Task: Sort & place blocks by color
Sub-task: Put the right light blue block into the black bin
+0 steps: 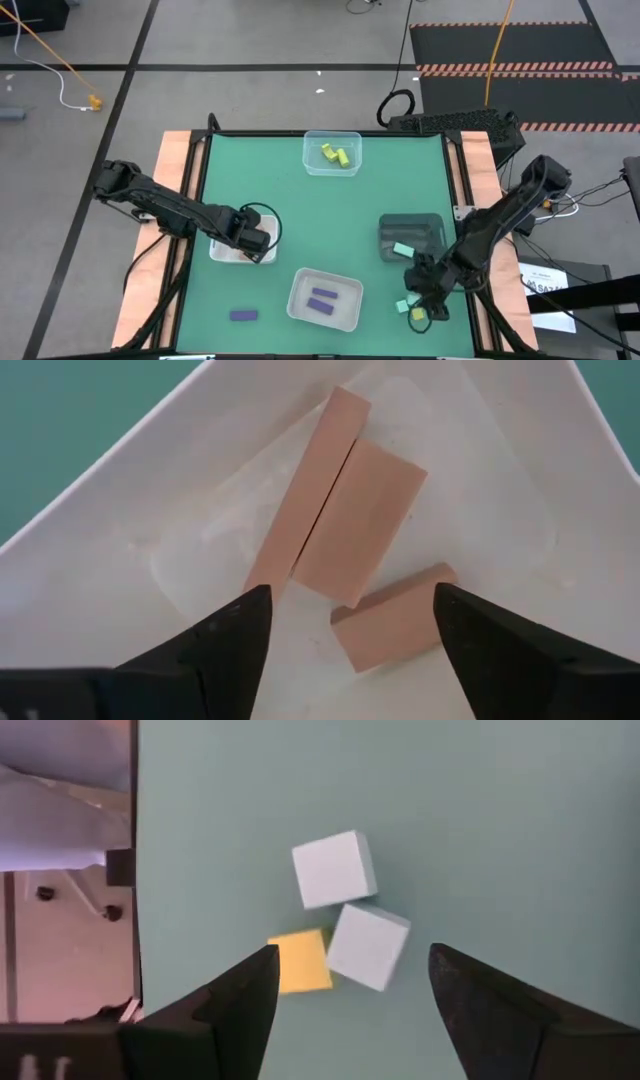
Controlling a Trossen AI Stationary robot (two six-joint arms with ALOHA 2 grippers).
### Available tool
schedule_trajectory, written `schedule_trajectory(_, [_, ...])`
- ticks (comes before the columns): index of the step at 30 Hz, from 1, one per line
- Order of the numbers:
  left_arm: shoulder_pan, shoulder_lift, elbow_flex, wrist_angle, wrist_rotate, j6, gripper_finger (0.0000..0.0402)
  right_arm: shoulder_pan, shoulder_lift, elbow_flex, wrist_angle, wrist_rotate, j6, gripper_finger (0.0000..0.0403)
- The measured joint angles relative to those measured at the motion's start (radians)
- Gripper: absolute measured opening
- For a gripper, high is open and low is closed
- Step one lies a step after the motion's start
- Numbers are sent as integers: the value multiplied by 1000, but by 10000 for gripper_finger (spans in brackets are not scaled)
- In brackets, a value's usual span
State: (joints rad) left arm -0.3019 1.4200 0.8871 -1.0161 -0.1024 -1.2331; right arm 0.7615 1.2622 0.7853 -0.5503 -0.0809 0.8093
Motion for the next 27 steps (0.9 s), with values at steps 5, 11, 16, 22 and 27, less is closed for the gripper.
schedule_trajectory(5, [0,0,0,0,0,12,266,24,79,0,30,53,46,243])
schedule_trajectory(11, [0,0,0,0,-3,32,259,36,154,0,36,58,76,243])
schedule_trajectory(16, [0,0,0,0,-4,34,261,46,210,0,79,58,79,242])
schedule_trajectory(22, [0,0,0,0,-10,33,256,45,235,1,89,53,99,209])
schedule_trajectory(27, [0,0,0,0,-10,32,253,46,228,2,100,25,99,114])
